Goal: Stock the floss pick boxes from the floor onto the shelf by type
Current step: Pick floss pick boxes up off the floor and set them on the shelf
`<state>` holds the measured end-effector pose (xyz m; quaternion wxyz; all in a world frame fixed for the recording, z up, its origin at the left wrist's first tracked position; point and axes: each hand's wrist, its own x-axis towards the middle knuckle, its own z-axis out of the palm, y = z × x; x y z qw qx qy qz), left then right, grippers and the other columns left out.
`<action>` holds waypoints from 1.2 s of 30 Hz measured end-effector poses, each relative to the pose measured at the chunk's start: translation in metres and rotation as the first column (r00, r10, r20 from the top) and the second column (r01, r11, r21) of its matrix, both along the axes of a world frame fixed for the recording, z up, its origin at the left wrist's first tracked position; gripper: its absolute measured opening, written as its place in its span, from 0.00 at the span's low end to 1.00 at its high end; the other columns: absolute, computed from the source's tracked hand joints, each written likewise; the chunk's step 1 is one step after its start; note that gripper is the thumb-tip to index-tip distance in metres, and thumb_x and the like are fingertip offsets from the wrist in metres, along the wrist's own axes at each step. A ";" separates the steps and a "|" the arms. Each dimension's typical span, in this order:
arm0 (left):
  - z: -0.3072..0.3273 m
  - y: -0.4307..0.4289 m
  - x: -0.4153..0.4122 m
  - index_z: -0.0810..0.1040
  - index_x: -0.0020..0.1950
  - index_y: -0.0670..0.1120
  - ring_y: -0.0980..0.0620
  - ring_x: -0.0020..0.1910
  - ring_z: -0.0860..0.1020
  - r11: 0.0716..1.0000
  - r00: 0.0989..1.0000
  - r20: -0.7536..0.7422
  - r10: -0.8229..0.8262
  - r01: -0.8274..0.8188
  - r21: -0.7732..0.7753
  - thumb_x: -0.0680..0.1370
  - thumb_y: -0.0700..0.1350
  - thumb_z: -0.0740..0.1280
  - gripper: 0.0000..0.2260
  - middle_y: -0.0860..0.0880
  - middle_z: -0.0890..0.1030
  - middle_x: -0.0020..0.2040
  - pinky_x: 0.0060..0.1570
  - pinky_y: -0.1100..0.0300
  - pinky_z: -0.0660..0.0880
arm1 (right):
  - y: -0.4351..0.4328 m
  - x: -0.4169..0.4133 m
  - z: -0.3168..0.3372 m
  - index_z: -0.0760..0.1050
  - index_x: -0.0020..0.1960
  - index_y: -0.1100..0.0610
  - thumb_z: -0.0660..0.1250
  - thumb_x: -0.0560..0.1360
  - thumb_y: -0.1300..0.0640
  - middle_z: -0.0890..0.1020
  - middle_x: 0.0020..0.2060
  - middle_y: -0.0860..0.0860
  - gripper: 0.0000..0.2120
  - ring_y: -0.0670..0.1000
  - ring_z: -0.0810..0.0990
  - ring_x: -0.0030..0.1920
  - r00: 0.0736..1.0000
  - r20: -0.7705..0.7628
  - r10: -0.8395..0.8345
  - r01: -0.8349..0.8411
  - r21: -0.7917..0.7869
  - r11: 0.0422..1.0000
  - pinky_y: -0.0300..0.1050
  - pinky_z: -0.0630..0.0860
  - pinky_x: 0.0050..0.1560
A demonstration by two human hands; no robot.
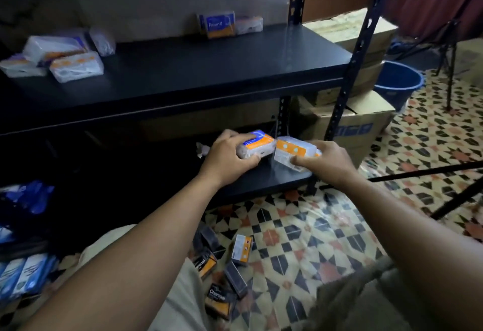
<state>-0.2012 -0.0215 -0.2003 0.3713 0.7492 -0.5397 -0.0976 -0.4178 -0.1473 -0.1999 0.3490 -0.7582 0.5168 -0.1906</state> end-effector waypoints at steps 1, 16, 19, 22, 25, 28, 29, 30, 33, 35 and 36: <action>-0.013 -0.003 0.000 0.80 0.65 0.53 0.55 0.55 0.74 0.995 1.000 -0.020 -0.016 0.018 0.103 0.71 0.52 0.76 0.23 0.50 0.73 0.56 0.56 0.67 0.67 | -0.002 -0.002 -0.013 0.82 0.56 0.46 0.75 0.59 0.34 0.84 0.46 0.44 0.30 0.47 0.82 0.48 0.999 -0.038 0.008 -0.006 0.052 0.999 0.49 0.80 0.50; -0.198 -0.031 -0.028 0.81 0.63 0.50 0.51 0.53 0.76 0.605 0.968 -0.232 -0.094 0.241 0.759 0.70 0.54 0.76 0.23 0.50 0.77 0.57 0.50 0.61 0.71 | -0.017 -0.006 -0.181 0.71 0.71 0.54 0.76 0.61 0.36 0.77 0.66 0.54 0.44 0.56 0.76 0.60 0.827 -0.497 0.262 0.002 0.470 0.883 0.51 0.76 0.61; -0.224 -0.026 -0.037 0.79 0.66 0.49 0.50 0.56 0.76 0.655 0.969 -0.248 0.005 0.184 0.733 0.70 0.56 0.76 0.26 0.48 0.79 0.63 0.51 0.60 0.71 | -0.015 -0.006 -0.201 0.68 0.74 0.52 0.75 0.63 0.35 0.75 0.68 0.54 0.44 0.57 0.76 0.63 0.833 -0.488 0.261 0.008 0.482 0.876 0.51 0.75 0.63; -0.243 -0.021 -0.043 0.79 0.65 0.48 0.49 0.58 0.77 0.670 0.959 -0.280 0.046 0.178 0.721 0.72 0.55 0.75 0.24 0.47 0.79 0.63 0.53 0.60 0.72 | -0.016 -0.005 -0.215 0.69 0.73 0.51 0.74 0.66 0.33 0.76 0.67 0.54 0.41 0.56 0.76 0.64 0.832 -0.494 0.252 0.014 0.473 0.881 0.50 0.75 0.63; -0.254 -0.015 -0.043 0.81 0.59 0.47 0.48 0.60 0.77 0.639 0.952 -0.303 0.050 0.203 0.742 0.73 0.55 0.74 0.19 0.46 0.79 0.63 0.50 0.61 0.69 | -0.017 -0.003 -0.220 0.73 0.69 0.51 0.72 0.67 0.31 0.77 0.66 0.52 0.38 0.55 0.76 0.63 0.838 -0.479 0.262 -0.009 0.468 0.884 0.51 0.74 0.63; -0.258 -0.011 -0.040 0.81 0.52 0.46 0.50 0.49 0.78 0.618 0.949 -0.308 0.061 0.207 0.758 0.74 0.54 0.74 0.14 0.46 0.82 0.56 0.44 0.60 0.70 | -0.017 -0.001 -0.220 0.75 0.67 0.52 0.71 0.68 0.32 0.78 0.64 0.51 0.34 0.54 0.78 0.60 0.830 -0.477 0.289 -0.042 0.464 0.885 0.49 0.76 0.59; -0.257 -0.010 -0.039 0.82 0.52 0.46 0.51 0.48 0.78 0.620 0.950 -0.305 0.062 0.203 0.758 0.74 0.54 0.73 0.14 0.47 0.82 0.54 0.43 0.60 0.70 | -0.016 -0.001 -0.219 0.75 0.66 0.51 0.71 0.69 0.33 0.78 0.64 0.51 0.33 0.54 0.78 0.59 0.830 -0.474 0.295 -0.054 0.457 0.888 0.49 0.76 0.59; -0.254 -0.010 -0.038 0.82 0.53 0.46 0.51 0.49 0.78 0.627 0.953 -0.298 0.061 0.196 0.754 0.74 0.54 0.73 0.15 0.48 0.82 0.54 0.44 0.60 0.70 | -0.016 -0.001 -0.218 0.76 0.65 0.51 0.71 0.69 0.33 0.78 0.64 0.51 0.32 0.54 0.78 0.59 0.832 -0.467 0.299 -0.065 0.453 0.889 0.49 0.76 0.58; -0.241 -0.010 -0.034 0.82 0.56 0.46 0.50 0.52 0.78 0.658 0.955 -0.288 0.062 0.178 0.732 0.73 0.55 0.73 0.17 0.48 0.81 0.56 0.46 0.60 0.70 | -0.013 0.000 -0.209 0.76 0.65 0.51 0.71 0.70 0.36 0.76 0.66 0.50 0.29 0.54 0.77 0.60 0.849 -0.432 0.304 -0.093 0.444 0.891 0.48 0.77 0.55; -0.228 -0.010 -0.032 0.83 0.55 0.46 0.50 0.51 0.79 0.675 0.956 -0.289 0.057 0.176 0.716 0.72 0.57 0.73 0.18 0.48 0.81 0.54 0.47 0.60 0.72 | -0.010 0.001 -0.199 0.77 0.65 0.51 0.71 0.71 0.37 0.77 0.66 0.50 0.27 0.53 0.76 0.62 0.847 -0.419 0.328 -0.130 0.434 0.892 0.45 0.74 0.56; -0.220 -0.009 -0.031 0.83 0.53 0.47 0.50 0.51 0.80 0.681 0.956 -0.288 0.052 0.177 0.711 0.71 0.58 0.74 0.18 0.48 0.82 0.54 0.48 0.59 0.74 | -0.009 0.002 -0.193 0.78 0.64 0.51 0.71 0.72 0.38 0.78 0.64 0.49 0.26 0.52 0.76 0.61 0.844 -0.411 0.345 -0.156 0.427 0.891 0.44 0.72 0.56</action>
